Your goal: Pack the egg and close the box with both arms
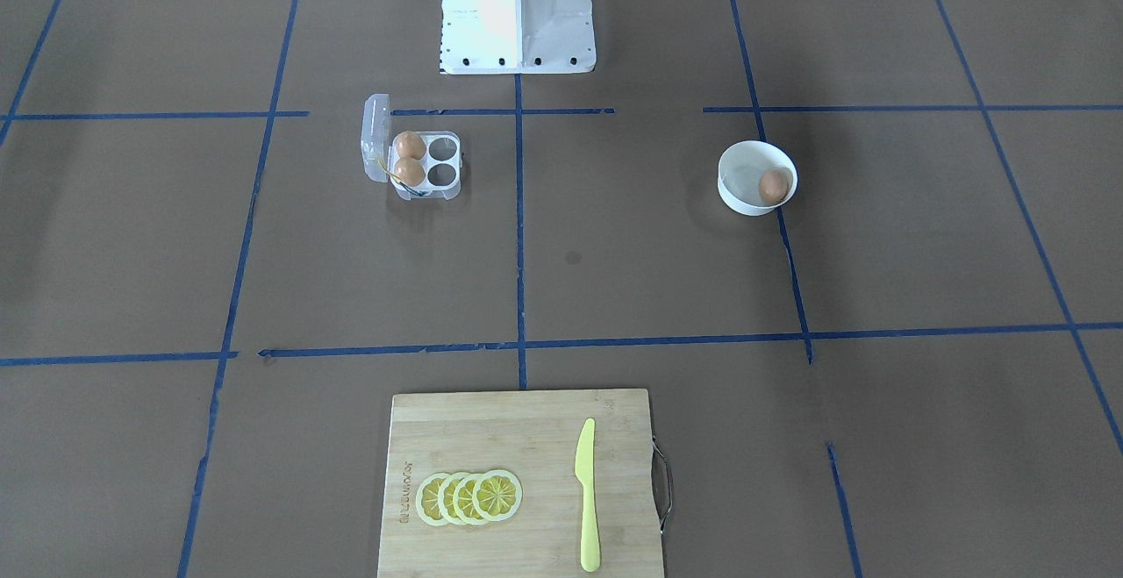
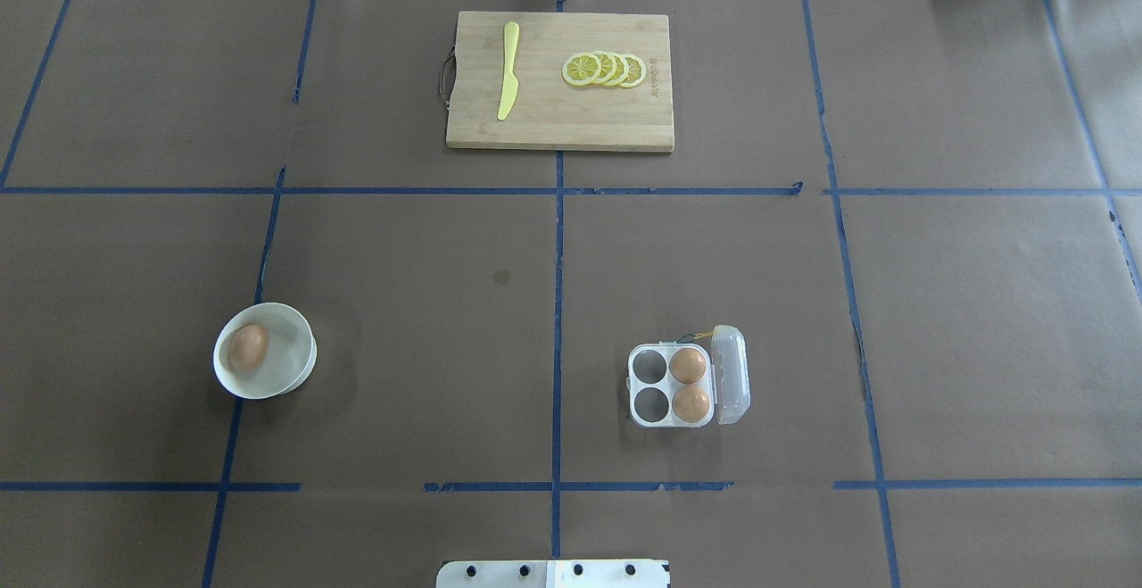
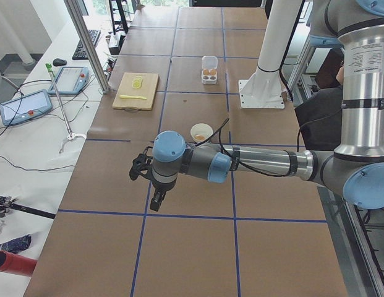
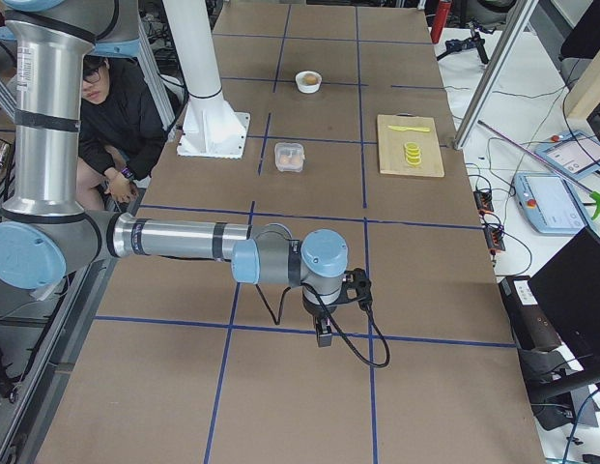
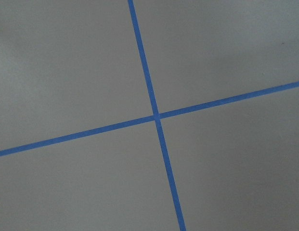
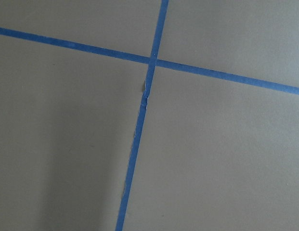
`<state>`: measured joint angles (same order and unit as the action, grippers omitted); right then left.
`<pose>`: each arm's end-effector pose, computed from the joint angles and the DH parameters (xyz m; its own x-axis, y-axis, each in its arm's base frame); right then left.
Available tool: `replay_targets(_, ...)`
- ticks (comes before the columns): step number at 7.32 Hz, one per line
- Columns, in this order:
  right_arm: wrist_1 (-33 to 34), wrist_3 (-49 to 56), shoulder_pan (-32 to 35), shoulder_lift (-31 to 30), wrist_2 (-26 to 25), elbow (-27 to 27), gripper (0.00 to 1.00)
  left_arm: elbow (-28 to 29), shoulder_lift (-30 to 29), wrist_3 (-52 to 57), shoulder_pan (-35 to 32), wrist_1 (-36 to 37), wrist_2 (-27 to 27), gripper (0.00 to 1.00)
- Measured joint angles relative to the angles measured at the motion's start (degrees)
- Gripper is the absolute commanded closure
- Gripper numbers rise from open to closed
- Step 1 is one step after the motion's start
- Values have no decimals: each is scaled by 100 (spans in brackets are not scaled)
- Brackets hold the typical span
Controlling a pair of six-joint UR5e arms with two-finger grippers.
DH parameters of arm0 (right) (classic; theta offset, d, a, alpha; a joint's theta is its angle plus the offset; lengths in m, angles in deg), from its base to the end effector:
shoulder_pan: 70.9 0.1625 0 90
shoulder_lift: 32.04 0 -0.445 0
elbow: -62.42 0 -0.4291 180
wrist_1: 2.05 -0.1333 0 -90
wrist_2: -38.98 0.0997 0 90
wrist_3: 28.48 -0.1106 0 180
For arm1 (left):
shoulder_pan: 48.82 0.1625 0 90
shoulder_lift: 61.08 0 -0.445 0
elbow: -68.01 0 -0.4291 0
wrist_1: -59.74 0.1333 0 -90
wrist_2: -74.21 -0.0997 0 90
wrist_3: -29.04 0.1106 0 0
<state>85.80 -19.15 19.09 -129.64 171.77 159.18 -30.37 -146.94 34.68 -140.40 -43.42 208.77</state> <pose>0.0581 -0.4717 0.6887 0.7241 -0.1775 0.6664 0.1191 0.9840 0.1327 -0.0699 -0.5128 0.6200 0.7171 0.2829 -0.6369 -0.0444 0.9306 0.3634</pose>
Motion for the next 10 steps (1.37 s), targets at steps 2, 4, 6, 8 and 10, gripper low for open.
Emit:
replay_targets(2,4,-22,7,-14,8,-1,0,179,-55,-7,-3,-1256,6,0)
replay_targets(4,5,-27,6,-20,9,-2,0,411,-200,-14,-1,-2206,19,0)
replay_targets(6,5,-33,-4,-22,9,-13,0,457,-264,-1,29,-2724,86,0)
replay_targets(8,16,-47,-7,-22,11,-17,0,421,-305,-146,565,-3161,228,0)
replay_targets(10,21,-53,-7,-22,15,-17,0,232,-330,-960,1295,-3239,169,0)
